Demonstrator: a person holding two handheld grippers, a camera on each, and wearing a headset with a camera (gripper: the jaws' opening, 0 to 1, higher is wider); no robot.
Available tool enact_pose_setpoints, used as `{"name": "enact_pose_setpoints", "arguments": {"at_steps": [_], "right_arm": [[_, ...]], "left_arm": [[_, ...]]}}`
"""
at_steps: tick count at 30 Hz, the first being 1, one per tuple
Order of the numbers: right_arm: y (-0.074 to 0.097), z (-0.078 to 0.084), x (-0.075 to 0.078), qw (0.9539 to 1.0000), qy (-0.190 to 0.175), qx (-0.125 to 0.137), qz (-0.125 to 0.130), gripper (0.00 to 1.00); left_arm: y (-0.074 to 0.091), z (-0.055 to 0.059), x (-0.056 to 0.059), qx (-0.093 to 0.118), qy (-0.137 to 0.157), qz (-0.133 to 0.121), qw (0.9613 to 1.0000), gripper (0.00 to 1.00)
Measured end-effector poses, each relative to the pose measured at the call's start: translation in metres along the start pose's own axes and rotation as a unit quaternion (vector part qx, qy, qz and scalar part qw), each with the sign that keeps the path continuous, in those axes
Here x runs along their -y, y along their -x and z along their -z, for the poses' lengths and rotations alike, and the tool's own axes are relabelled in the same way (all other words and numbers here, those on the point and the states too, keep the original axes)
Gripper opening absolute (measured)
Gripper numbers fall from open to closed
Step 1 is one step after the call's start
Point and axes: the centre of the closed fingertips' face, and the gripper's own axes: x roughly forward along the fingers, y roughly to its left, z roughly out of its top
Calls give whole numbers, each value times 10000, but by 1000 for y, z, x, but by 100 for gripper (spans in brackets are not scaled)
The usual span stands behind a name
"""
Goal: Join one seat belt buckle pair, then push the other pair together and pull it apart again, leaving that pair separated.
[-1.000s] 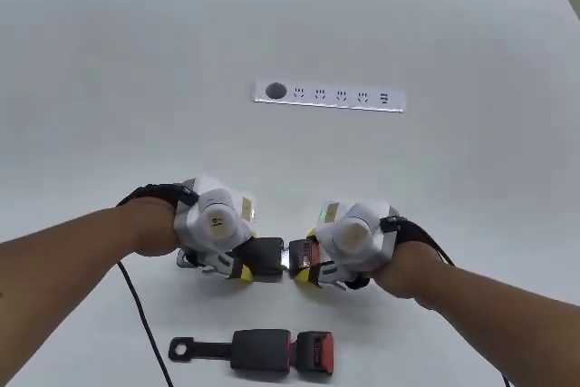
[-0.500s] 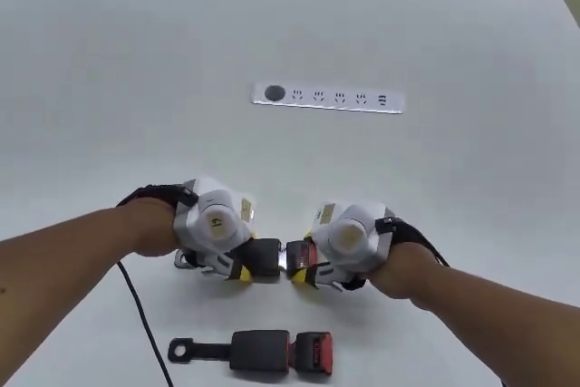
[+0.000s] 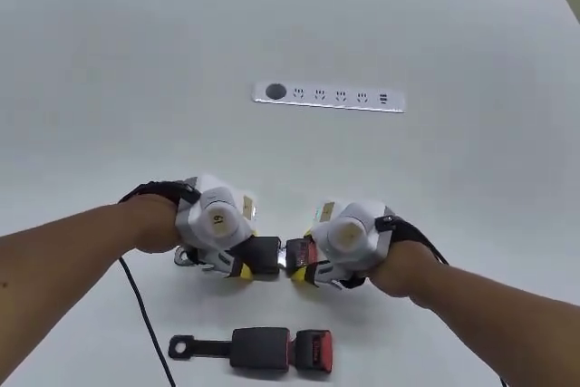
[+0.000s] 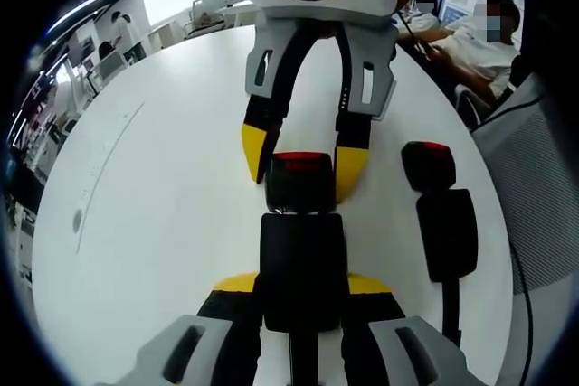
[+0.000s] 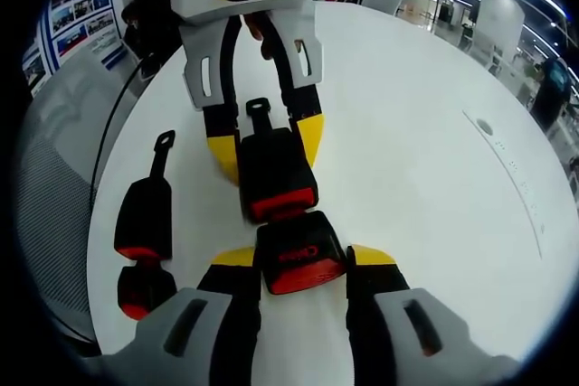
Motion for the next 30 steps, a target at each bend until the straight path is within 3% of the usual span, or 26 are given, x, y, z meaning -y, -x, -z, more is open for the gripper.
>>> {"name": "enact_pose_setpoints", "arguments": {"at_steps": [15,25,30], "right_arm": [[2,1,0,10000,14,-44,10,35],[10,10,1,9999,5,-93,38,35],[14,15,3,10000,48,7,14,35]], "left_arm": [[0,0,0,-17,4,6,10000,34],[3,-2,2,-46,-55,21,10000,34],[2,-1,2,-38,-78,31,10000,34]]}}
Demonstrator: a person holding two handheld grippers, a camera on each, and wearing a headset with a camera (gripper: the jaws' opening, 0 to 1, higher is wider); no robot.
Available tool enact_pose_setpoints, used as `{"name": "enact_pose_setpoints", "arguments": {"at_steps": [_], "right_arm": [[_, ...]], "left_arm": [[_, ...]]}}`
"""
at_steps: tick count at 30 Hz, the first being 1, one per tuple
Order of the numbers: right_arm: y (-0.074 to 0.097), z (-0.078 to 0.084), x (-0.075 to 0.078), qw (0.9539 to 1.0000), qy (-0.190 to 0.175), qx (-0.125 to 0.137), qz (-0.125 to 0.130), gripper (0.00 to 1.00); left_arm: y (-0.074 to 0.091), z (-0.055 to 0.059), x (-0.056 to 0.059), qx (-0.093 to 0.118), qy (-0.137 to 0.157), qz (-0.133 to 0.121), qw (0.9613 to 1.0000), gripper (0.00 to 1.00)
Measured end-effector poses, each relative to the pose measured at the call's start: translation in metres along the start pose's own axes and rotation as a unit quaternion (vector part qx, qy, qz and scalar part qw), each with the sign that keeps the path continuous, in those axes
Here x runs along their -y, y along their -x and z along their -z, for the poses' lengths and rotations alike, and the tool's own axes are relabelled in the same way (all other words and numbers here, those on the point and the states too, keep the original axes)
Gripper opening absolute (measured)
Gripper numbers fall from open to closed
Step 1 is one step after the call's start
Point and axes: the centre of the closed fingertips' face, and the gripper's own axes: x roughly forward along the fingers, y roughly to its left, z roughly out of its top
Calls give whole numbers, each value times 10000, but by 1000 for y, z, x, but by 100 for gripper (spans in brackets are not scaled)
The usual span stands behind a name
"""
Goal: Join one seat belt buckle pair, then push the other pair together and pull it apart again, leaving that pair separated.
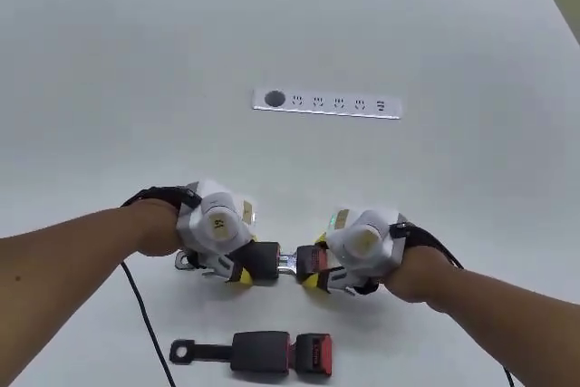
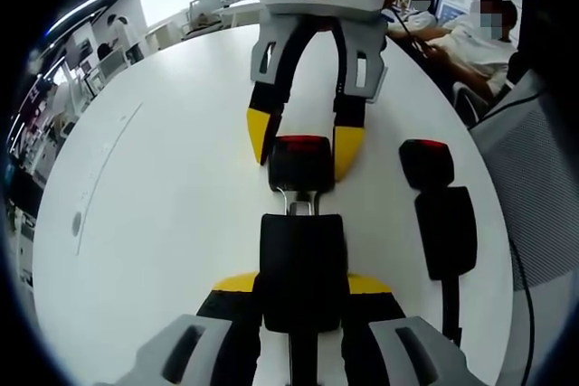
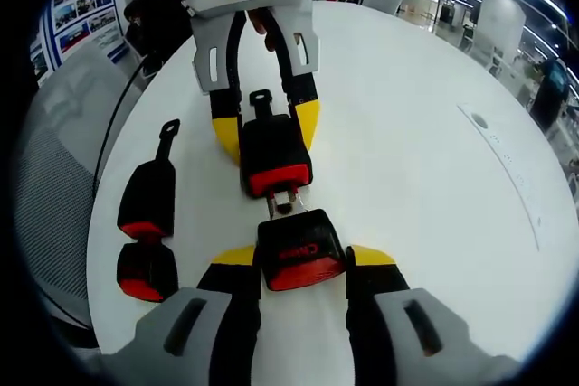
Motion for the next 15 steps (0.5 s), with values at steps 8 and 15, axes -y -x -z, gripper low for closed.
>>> {"name": "enact_pose_setpoints", "arguments": {"at_steps": [8,15], "right_arm": [[6,13,6,10000,-23,3,17,35],[15,24,7,10000,-75,-1,47,35]], "left_arm": [[0,0,0,15,18,-9,10000,35],[1,0,0,11,39,-19,10000,35]]}}
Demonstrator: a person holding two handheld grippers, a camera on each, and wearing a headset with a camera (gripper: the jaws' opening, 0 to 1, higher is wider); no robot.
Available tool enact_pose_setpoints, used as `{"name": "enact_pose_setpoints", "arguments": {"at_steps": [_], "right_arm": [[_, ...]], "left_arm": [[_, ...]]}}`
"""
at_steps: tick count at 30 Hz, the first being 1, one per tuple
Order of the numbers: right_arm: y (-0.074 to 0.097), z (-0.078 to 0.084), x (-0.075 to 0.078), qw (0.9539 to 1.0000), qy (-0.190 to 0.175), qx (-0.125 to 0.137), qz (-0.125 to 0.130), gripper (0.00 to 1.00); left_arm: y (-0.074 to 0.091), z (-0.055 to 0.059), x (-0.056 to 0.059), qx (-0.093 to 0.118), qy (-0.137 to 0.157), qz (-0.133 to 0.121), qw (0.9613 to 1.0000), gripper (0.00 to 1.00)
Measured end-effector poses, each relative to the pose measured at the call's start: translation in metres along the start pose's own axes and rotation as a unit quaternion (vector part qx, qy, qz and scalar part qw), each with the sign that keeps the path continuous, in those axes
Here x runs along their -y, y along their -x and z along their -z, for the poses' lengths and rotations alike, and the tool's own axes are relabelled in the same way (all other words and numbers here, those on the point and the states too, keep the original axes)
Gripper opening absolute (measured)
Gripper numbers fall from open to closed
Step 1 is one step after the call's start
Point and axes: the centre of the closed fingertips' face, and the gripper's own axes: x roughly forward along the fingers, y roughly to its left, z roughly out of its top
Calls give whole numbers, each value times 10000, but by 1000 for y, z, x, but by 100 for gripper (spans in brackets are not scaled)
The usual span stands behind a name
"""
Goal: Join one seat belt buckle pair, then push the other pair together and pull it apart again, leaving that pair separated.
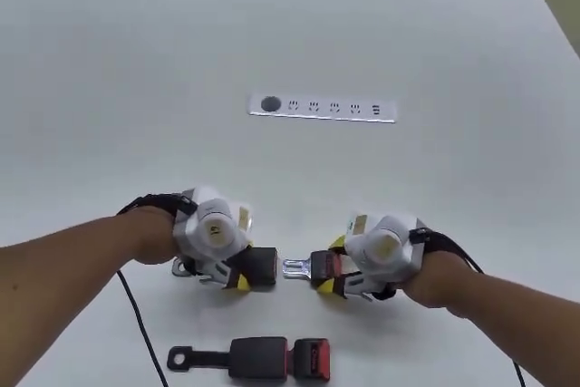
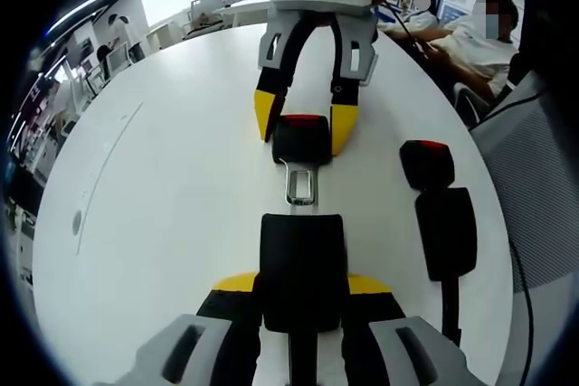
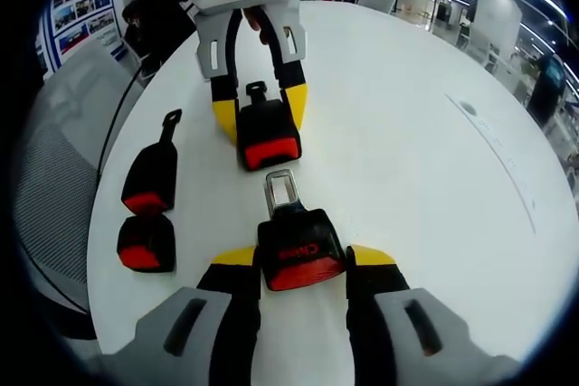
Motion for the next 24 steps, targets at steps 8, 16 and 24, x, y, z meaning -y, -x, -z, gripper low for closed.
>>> {"name": "enact_pose_setpoints", "arguments": {"at_steps": [8,16,24], "right_arm": [[7,12,-2,10000,2,7,-18,35],[16,23,-1,10000,4,29,0,35],[24,36,3,10000,-25,-13,-7,35]], "left_arm": [[-1,2,-1,-3,16,1,10000,35],[-1,1,-1,7,26,-3,10000,35],[-2,2,-1,23,51,-10,10000,35]]}}
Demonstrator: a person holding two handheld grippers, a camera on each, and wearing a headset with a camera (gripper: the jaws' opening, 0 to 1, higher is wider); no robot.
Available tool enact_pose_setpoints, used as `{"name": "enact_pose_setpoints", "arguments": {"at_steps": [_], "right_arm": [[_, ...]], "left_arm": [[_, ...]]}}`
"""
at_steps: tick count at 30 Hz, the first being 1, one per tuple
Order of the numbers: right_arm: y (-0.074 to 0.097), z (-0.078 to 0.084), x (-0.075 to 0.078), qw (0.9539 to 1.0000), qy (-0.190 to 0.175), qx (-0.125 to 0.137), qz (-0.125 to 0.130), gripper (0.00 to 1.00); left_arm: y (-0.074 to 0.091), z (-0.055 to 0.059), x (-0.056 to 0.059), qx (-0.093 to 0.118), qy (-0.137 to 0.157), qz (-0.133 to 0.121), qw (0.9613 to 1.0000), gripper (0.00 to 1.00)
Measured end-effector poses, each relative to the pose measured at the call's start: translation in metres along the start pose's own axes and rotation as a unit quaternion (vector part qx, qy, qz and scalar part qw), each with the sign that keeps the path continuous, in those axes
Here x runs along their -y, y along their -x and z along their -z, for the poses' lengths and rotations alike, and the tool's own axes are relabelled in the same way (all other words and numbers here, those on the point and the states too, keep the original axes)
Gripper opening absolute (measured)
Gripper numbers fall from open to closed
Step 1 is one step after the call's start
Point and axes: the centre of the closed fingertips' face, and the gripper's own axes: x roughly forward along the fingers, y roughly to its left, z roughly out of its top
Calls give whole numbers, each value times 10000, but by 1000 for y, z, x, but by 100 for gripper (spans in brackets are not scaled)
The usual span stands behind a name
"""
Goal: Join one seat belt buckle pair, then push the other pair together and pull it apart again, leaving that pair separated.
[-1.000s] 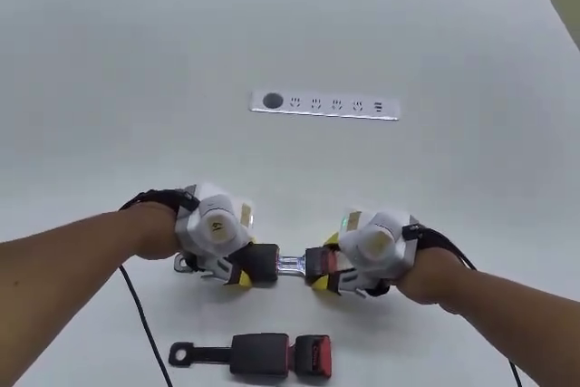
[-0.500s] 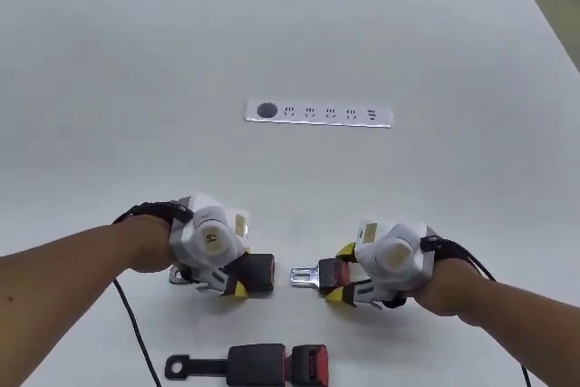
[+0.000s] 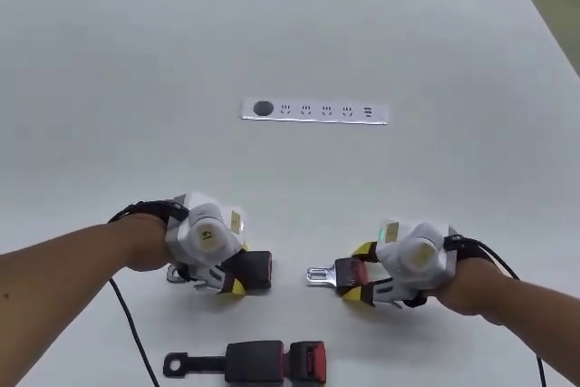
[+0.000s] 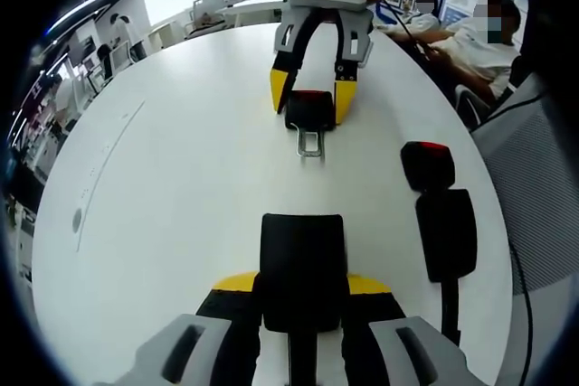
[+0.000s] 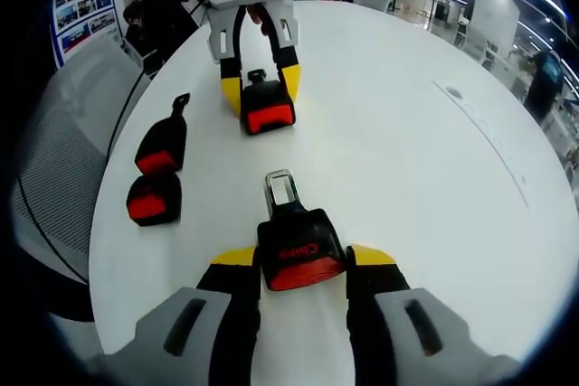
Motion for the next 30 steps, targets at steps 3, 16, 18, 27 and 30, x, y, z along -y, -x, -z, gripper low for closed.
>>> {"name": "enact_pose_setpoints", "arguments": {"at_steps": [3,16,18,27,30], "right_arm": [[4,4,0,10000,-13,-14,4,35],[17,22,7,9998,-142,51,118,35],[19,26,8,9998,-148,46,136,35],[25,28,4,9998,-166,21,111,36],[25,27,4,9998,-157,0,130,36]], "left_arm": [[0,0,1,-13,-6,1,10000,35],[1,0,0,-36,27,-9,10000,35],[1,0,1,-45,26,-8,10000,35],[1,0,1,-50,20,-10,10000,35],[1,-1,2,-83,24,-14,10000,35]]}}
